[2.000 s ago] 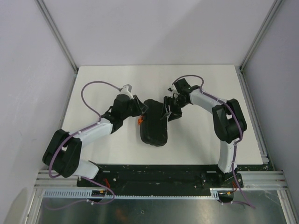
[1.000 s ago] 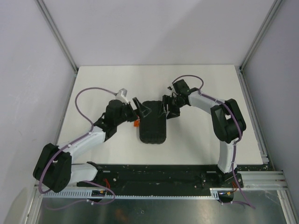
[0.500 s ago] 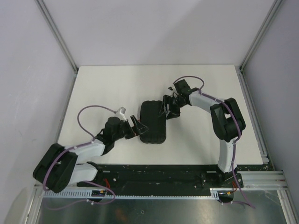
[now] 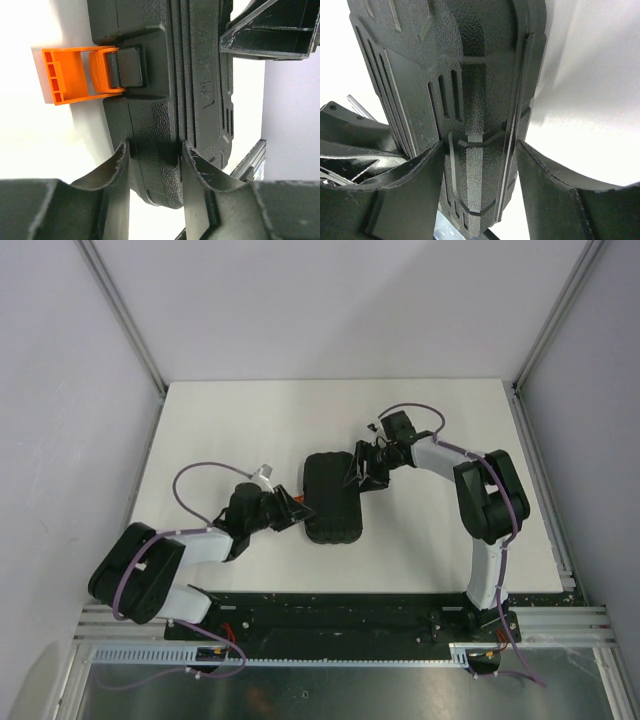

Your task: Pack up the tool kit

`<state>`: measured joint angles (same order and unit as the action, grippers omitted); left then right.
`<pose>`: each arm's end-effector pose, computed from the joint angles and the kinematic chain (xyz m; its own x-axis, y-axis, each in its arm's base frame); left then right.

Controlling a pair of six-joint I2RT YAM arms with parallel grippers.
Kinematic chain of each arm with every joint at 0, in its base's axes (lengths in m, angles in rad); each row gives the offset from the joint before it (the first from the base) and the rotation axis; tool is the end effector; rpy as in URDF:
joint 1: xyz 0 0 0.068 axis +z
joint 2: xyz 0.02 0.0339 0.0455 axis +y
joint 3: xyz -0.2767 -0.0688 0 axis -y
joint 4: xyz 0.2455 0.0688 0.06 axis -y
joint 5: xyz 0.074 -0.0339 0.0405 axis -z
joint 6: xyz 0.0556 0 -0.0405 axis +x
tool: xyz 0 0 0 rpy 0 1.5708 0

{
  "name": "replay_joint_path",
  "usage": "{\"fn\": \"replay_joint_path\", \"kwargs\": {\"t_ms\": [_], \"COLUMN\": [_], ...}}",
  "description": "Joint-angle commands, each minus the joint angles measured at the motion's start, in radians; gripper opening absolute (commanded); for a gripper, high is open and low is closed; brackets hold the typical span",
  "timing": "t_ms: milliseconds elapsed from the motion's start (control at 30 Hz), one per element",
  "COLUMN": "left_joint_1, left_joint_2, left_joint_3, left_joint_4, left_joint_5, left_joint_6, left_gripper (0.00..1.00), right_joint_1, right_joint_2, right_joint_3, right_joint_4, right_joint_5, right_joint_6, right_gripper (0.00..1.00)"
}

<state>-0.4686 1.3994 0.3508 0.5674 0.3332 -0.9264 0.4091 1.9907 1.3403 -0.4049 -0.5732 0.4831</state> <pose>0.2233 -0.1334 0.1447 -0.7961 -0.4438 -0.4115 0.0816 0.5949 -0.7996 0.3770 0.1963 0.1602 -0.9761 0.0022 -0.2174 -0.1424 0.7492 0.6468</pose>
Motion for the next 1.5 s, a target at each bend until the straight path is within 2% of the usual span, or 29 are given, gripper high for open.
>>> {"fn": "replay_joint_path", "kwargs": {"t_ms": [0,233,733,800,967,1067,1467], "left_joint_1": [-0.021,-0.047,-0.062,-0.062,-0.062,-0.065,-0.095], "left_joint_2": [-0.082,-0.071,-0.100,-0.101,-0.103,-0.099,0.002], "left_joint_3": [0.143,0.227,0.325,0.331,0.351,0.359,0.416], "left_joint_4": [0.171,0.158,0.046,0.038,0.008,-0.005,-0.041], "left_joint_5": [0.108,0.127,0.145,0.149,0.154,0.158,0.179], "left_joint_6": [-0.046,-0.050,0.017,0.022,0.043,0.051,0.086], "left_gripper": [0.33,0.33,0.33,0.33,0.33,0.33,0.35], "right_joint_1": [0.040,0.055,0.003,-0.007,-0.031,-0.053,-0.095], "right_joint_2": [0.083,0.094,0.047,0.039,0.006,-0.009,-0.028], "right_joint_3": [-0.088,-0.122,-0.172,-0.178,-0.218,-0.245,-0.299], "right_joint_4": [-0.052,0.009,0.100,0.114,0.174,0.207,0.238], "right_joint_5": [0.104,0.015,0.009,0.000,-0.021,-0.037,-0.041], "right_joint_6": [-0.018,0.015,0.068,0.073,0.101,0.116,0.122], "right_gripper": [0.61,0.61,0.61,0.58,0.42,0.36,0.29]}}
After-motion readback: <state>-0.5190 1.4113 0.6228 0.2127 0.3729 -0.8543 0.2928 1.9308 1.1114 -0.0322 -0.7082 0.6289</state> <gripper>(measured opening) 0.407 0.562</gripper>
